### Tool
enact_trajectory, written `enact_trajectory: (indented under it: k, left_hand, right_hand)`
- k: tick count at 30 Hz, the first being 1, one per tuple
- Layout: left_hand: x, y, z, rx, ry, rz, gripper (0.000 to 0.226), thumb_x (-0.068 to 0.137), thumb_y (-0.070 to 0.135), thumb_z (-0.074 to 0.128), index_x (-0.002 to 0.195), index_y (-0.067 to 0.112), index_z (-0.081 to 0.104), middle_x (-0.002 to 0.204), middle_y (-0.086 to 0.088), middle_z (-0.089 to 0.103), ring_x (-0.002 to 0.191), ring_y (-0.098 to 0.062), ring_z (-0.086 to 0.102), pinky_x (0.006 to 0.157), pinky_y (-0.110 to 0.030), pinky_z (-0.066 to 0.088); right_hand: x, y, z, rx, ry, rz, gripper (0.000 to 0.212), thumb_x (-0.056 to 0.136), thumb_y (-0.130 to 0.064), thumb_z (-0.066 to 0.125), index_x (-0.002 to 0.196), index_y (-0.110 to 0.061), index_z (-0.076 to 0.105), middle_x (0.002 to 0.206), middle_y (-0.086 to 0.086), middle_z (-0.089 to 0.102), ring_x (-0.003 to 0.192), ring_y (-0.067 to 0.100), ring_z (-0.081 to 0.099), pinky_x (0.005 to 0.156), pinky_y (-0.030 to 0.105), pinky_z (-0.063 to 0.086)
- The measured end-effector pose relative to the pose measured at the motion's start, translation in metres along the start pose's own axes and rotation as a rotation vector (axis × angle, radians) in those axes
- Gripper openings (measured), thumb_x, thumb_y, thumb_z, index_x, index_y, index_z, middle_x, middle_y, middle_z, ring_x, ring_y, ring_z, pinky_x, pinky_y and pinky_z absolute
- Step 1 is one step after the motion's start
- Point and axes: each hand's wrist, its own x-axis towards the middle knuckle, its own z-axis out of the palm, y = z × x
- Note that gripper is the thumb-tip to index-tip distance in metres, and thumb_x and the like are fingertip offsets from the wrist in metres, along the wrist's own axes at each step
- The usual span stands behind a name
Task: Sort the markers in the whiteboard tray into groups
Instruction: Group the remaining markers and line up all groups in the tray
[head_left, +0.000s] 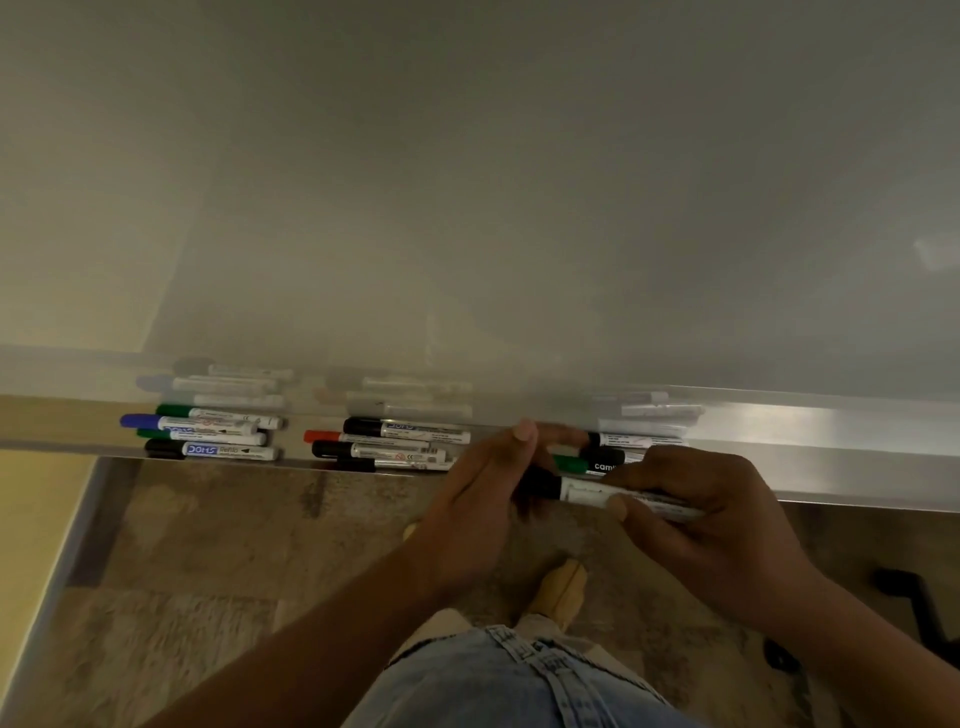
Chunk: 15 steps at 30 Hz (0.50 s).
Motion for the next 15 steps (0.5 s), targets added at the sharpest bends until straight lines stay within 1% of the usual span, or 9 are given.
enact_trajectory:
  k: [2,4,5,6,8,10,12,13,15]
  left_hand:
    - [-0.002,0.011,0.006,-0.071,0.057,0.078,0.052,0.093,0.052,0.028,0.119,0.025,0.063,0.087,-0.003,0.067,0.086,-0.017,0.063,0.080,-0.039,0.050]
    - [-0.005,0.022,0.013,-0.121,0.077,0.160,0.046,0.098,0.043,0.025,0.126,0.026,0.057,0.103,-0.004,0.071,0.105,-0.021,0.064,0.097,-0.047,0.045]
    - [-0.007,0.027,0.017,-0.133,0.078,0.188,0.044,0.099,0.042,0.026,0.128,0.026,0.055,0.111,-0.005,0.071,0.112,-0.023,0.063,0.101,-0.051,0.042]
    - [-0.009,0.029,0.019,-0.138,0.075,0.202,0.044,0.099,0.043,0.028,0.131,0.024,0.052,0.116,-0.005,0.070,0.116,-0.023,0.061,0.103,-0.052,0.040]
    - [-0.014,0.031,0.022,-0.119,0.064,0.192,0.049,0.096,0.045,0.030,0.134,0.018,0.047,0.119,-0.003,0.069,0.118,-0.021,0.060,0.104,-0.053,0.039]
    - [-0.016,0.025,0.020,-0.096,0.064,0.152,0.049,0.096,0.046,0.032,0.131,0.016,0.049,0.119,-0.004,0.069,0.119,-0.022,0.059,0.105,-0.053,0.038]
    - [-0.018,0.018,0.016,-0.038,0.044,0.090,0.049,0.095,0.052,0.034,0.125,0.020,0.054,0.120,-0.003,0.068,0.119,-0.019,0.059,0.103,-0.045,0.042]
    - [-0.017,0.013,0.013,0.029,0.005,0.069,0.051,0.092,0.056,0.034,0.124,0.022,0.056,0.120,0.001,0.067,0.118,-0.013,0.058,0.101,-0.035,0.044]
    - [-0.014,0.003,0.009,0.243,-0.098,0.045,0.053,0.091,0.061,0.033,0.123,0.027,0.057,0.116,0.011,0.066,0.111,0.002,0.057,0.091,-0.013,0.044]
  right_hand:
    - [0.002,-0.010,-0.001,0.006,0.034,0.006,0.017,0.086,-0.033,0.064,0.095,-0.025,0.076,0.070,-0.017,0.062,0.060,0.006,0.060,0.054,0.013,0.040]
    - [0.003,-0.018,-0.004,0.011,0.055,0.006,0.016,0.087,-0.034,0.063,0.097,-0.029,0.075,0.072,-0.014,0.064,0.063,0.006,0.061,0.054,0.014,0.041]
    - [0.004,-0.022,-0.005,0.018,0.064,0.001,0.014,0.087,-0.033,0.062,0.096,-0.030,0.074,0.072,-0.015,0.064,0.063,0.006,0.061,0.055,0.013,0.041]
    - [0.004,-0.025,-0.007,0.024,0.069,-0.001,0.013,0.088,-0.032,0.062,0.094,-0.031,0.074,0.073,-0.015,0.064,0.064,0.005,0.061,0.054,0.013,0.042]
    - [0.002,-0.029,-0.009,0.023,0.067,0.012,0.014,0.088,-0.034,0.061,0.094,-0.032,0.074,0.075,-0.012,0.066,0.066,0.008,0.063,0.052,0.020,0.045]
    - [0.000,-0.028,-0.009,0.011,0.056,0.024,0.016,0.089,-0.038,0.061,0.096,-0.034,0.074,0.077,-0.010,0.068,0.068,0.009,0.065,0.053,0.024,0.048]
    - [-0.005,-0.022,-0.009,-0.004,0.017,0.055,0.017,0.089,-0.041,0.060,0.097,-0.034,0.074,0.079,-0.011,0.069,0.070,0.008,0.065,0.055,0.025,0.049]
    - [-0.008,-0.015,-0.009,-0.018,-0.016,0.073,0.018,0.089,-0.042,0.061,0.096,-0.032,0.074,0.078,-0.011,0.068,0.069,0.009,0.064,0.055,0.026,0.049]
    - [-0.015,0.002,-0.010,-0.097,-0.086,0.088,0.016,0.089,-0.040,0.062,0.093,-0.029,0.072,0.076,-0.012,0.064,0.068,0.008,0.061,0.054,0.027,0.047]
